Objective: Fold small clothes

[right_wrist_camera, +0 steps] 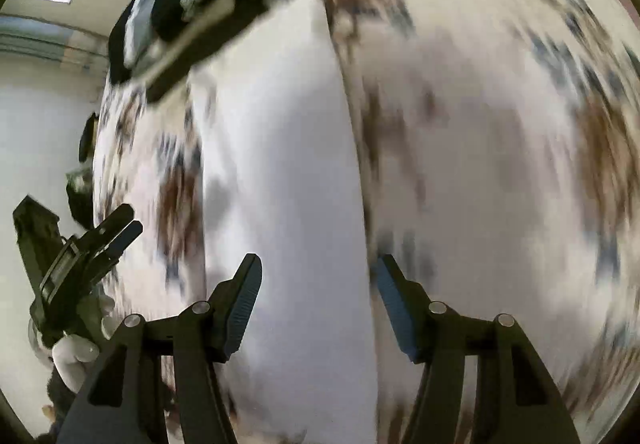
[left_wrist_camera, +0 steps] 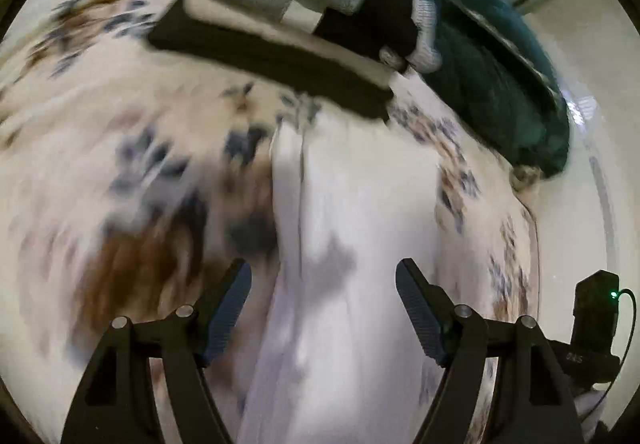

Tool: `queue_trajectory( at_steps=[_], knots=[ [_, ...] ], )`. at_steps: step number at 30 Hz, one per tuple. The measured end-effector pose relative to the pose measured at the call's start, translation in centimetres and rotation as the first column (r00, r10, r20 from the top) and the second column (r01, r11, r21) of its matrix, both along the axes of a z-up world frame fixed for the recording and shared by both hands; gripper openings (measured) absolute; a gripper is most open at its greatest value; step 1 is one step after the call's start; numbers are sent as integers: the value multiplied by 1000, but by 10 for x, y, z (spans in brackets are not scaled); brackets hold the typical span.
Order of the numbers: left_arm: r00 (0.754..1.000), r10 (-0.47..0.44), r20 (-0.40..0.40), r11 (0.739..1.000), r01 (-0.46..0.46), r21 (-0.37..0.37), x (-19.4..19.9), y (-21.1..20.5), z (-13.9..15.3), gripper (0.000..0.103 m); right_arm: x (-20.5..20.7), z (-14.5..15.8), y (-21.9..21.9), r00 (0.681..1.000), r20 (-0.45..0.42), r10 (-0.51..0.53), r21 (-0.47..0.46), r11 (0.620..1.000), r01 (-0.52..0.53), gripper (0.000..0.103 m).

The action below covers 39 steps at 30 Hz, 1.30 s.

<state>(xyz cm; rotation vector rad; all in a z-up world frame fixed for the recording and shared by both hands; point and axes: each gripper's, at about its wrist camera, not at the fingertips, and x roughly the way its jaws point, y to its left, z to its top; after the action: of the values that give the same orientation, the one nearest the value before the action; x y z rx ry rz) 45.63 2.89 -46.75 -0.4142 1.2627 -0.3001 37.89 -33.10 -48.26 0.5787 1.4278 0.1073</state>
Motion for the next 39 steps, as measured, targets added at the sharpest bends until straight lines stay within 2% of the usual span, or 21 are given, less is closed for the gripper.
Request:
queue_trajectory(
  at_steps=[3,6,8,9,10,11,15,16,17,18,21,29,35,39],
  knots=[
    [999,10,-50,1000,-9,9,68,-17,-39,73,81,-35,-18,1000,21,-12,7,1000,12,62],
    [994,1,-105,1000,-3,-17,95,-23,-65,73,147,-72,-25,1000,10,-18,48,999,17,62],
    [996,12,-92,1000,-14,-16,102,-24,-71,71,177,-95,-23,1000,-6,-3,97,995,3,62],
    [998,15,-67,1000,-16,-15,101,-24,-71,61,187,-103,-20,1000,-13,9,103,995,-8,62],
    [999,9,-33,1000,-9,-7,99,-24,-69,25,200,-111,-18,999,-22,29,108,994,-26,62],
    [1000,-5,-28,1000,5,-4,99,-26,-69,12,209,-119,-15,999,-31,38,113,993,-34,62],
    [1000,-2,21,1000,2,-11,103,-27,-66,9,230,-128,-9,998,-30,46,188,981,-40,60],
    [999,2,37,1000,-1,-19,102,-26,-62,9,233,-124,-8,999,-3,52,219,974,-50,52],
    [999,2,49,1000,0,-28,101,-25,-59,9,236,-120,-5,998,3,66,219,974,-65,24],
    [998,3,63,1000,-1,-31,100,-24,-54,8,238,-115,-2,997,12,73,209,975,-74,13],
    [995,6,96,999,-2,-41,95,-22,-41,8,239,-93,8,993,70,100,194,975,-112,8],
    [977,18,213,994,4,-105,55,-12,19,8,194,-19,25,970,203,135,173,970,-171,7],
    [967,24,252,989,14,-146,-1,-2,51,8,119,27,25,950,274,147,179,963,-201,7],
    [972,20,232,988,16,-154,-46,0,53,8,54,35,22,945,279,169,164,962,-220,7]
  ],
)
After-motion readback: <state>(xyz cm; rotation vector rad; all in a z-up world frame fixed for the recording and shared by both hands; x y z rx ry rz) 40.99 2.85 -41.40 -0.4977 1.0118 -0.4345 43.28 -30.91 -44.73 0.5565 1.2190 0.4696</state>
